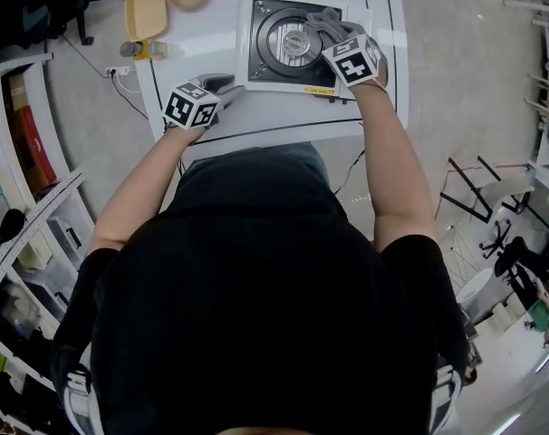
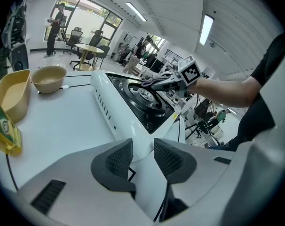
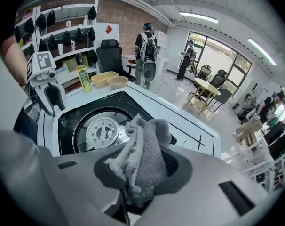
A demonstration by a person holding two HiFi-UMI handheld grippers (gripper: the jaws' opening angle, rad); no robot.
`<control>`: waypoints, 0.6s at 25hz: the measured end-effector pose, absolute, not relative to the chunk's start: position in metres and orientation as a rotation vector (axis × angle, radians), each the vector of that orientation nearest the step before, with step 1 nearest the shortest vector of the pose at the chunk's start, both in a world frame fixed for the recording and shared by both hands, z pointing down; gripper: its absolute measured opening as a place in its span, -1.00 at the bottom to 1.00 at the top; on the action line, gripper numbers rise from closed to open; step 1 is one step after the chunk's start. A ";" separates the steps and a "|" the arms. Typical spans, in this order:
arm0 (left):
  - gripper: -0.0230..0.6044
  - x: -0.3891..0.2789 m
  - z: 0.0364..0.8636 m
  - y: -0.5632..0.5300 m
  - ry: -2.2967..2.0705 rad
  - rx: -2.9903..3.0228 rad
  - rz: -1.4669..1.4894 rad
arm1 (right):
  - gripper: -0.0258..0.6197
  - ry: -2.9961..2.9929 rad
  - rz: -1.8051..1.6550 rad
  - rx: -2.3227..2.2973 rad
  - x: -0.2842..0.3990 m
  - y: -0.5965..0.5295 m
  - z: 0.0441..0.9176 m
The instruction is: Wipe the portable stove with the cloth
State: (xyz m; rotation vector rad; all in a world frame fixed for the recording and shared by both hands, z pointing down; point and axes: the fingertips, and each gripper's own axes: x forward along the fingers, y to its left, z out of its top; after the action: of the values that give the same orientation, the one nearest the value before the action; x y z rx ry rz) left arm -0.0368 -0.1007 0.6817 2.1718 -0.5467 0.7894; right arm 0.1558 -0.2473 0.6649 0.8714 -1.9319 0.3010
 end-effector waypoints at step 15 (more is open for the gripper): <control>-0.44 -0.038 0.680 -0.095 -0.510 2.193 0.816 | -0.58 -1.854 0.294 0.891 0.161 -0.167 0.667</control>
State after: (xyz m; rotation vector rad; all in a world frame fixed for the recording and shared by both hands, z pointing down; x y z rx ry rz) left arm -0.0377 -0.0951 0.6802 2.1932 -0.5099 0.8157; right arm 0.1608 -0.1667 0.6675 0.8905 -1.8543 0.2937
